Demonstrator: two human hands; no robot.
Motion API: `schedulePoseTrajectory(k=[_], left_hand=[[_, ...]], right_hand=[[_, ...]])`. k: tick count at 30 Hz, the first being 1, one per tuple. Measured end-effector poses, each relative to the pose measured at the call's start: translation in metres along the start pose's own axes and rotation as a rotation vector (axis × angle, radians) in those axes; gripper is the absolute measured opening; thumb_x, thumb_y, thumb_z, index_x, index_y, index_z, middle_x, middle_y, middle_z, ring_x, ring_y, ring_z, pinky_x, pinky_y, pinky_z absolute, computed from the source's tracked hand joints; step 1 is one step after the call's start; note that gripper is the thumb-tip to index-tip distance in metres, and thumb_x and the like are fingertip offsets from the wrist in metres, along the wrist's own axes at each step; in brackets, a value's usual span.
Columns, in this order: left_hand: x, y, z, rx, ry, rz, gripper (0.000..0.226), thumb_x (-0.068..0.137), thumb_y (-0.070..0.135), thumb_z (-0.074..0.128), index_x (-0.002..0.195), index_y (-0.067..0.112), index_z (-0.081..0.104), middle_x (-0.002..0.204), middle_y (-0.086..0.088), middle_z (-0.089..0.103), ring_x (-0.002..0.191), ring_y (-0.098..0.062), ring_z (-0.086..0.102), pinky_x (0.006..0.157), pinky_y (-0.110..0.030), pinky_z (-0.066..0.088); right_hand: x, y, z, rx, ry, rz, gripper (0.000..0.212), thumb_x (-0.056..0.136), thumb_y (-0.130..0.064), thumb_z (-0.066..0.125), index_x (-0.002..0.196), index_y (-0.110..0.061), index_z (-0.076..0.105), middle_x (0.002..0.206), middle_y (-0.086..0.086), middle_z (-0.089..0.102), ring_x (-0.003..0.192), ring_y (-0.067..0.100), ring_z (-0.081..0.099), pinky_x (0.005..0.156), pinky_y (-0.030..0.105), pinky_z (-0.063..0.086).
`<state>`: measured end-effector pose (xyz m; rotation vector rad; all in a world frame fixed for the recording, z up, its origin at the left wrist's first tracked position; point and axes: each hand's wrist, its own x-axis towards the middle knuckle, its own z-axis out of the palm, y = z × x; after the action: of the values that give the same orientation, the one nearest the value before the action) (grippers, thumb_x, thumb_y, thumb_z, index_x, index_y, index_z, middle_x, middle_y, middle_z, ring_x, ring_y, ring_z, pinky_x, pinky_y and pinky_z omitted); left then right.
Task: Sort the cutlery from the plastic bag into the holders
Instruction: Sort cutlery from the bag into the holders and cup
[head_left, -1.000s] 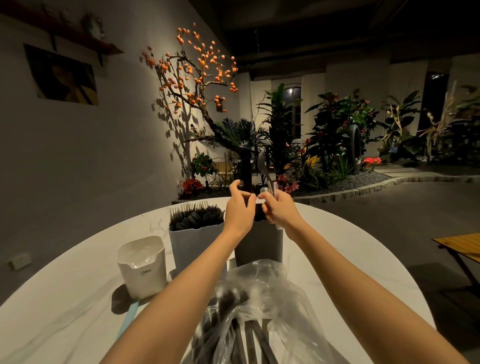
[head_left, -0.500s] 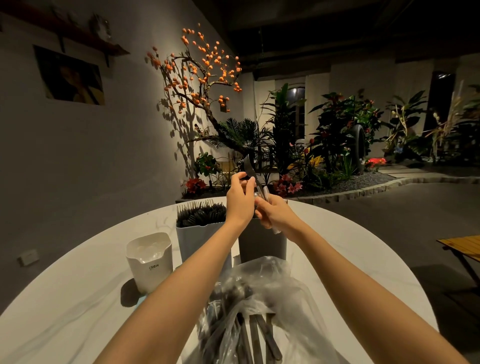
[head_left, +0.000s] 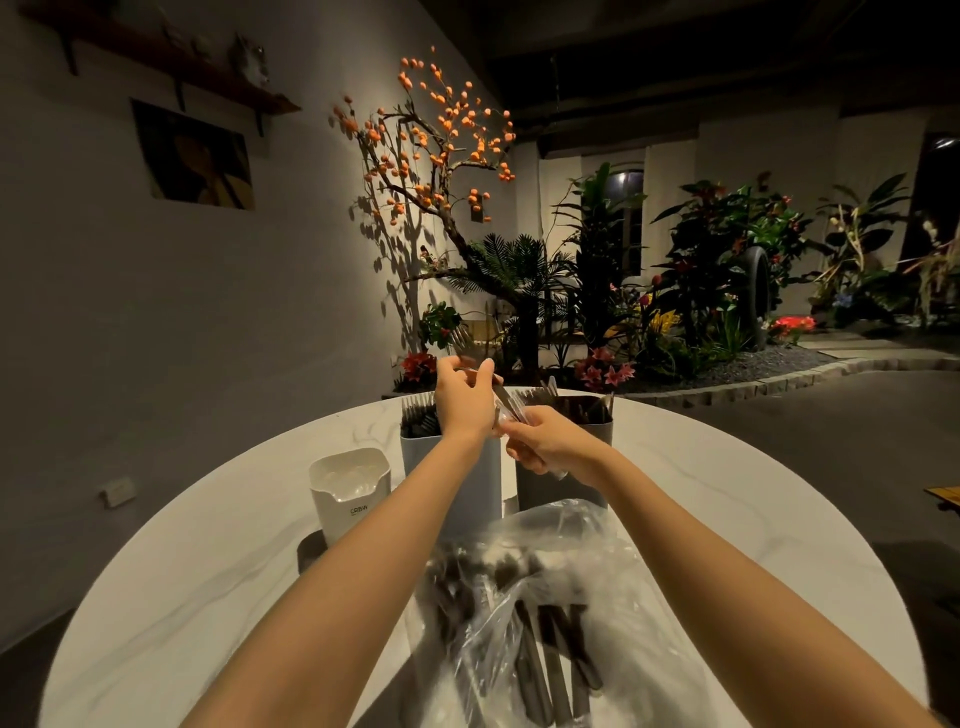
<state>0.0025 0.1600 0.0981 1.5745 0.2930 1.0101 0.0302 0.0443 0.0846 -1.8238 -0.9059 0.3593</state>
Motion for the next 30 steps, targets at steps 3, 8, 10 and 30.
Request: schedulePoseTrajectory(k=[3, 8, 10, 30], left_hand=[[0.003, 0.002, -0.014, 0.006, 0.066, 0.038, 0.019, 0.098, 0.021, 0.053, 0.11, 0.01, 0.043, 0.089, -0.005, 0.066, 0.064, -0.012, 0.059, 0.064, -0.024, 0.049], [0.004, 0.001, -0.037, 0.025, 0.201, 0.059, 0.015, 0.099, 0.022, 0.051, 0.102, 0.012, 0.04, 0.084, 0.0, 0.061, 0.052, -0.009, 0.058, 0.051, -0.01, 0.042], [0.006, 0.001, -0.045, 0.035, 0.262, 0.075, 0.015, 0.099, 0.022, 0.05, 0.101, 0.012, 0.04, 0.083, 0.0, 0.061, 0.053, -0.011, 0.06, 0.05, -0.01, 0.04], [0.011, -0.002, -0.065, 0.32, 0.309, 0.378, 0.013, 0.098, 0.017, 0.054, 0.105, 0.006, 0.054, 0.083, -0.008, 0.067, 0.066, -0.021, 0.063, 0.059, -0.021, 0.045]], right_hand=[[0.001, 0.0, 0.009, -0.073, -0.018, 0.071, 0.015, 0.1, -0.022, 0.048, 0.091, -0.01, 0.053, 0.061, 0.001, 0.05, 0.038, 0.006, 0.032, 0.035, 0.017, 0.022], [0.005, -0.001, 0.018, -0.135, -0.01, 0.152, 0.02, 0.1, -0.021, 0.049, 0.105, -0.002, 0.056, 0.067, 0.003, 0.051, 0.036, 0.004, 0.033, 0.035, 0.016, 0.024], [0.006, 0.001, 0.02, -0.141, 0.013, 0.17, 0.024, 0.1, -0.019, 0.05, 0.11, 0.001, 0.057, 0.066, 0.004, 0.051, 0.038, 0.005, 0.033, 0.035, 0.015, 0.024], [0.011, -0.006, 0.019, 0.001, 0.091, 0.143, 0.022, 0.103, -0.02, 0.043, 0.101, -0.003, 0.056, 0.064, 0.004, 0.046, 0.042, 0.007, 0.029, 0.037, 0.016, 0.02]])
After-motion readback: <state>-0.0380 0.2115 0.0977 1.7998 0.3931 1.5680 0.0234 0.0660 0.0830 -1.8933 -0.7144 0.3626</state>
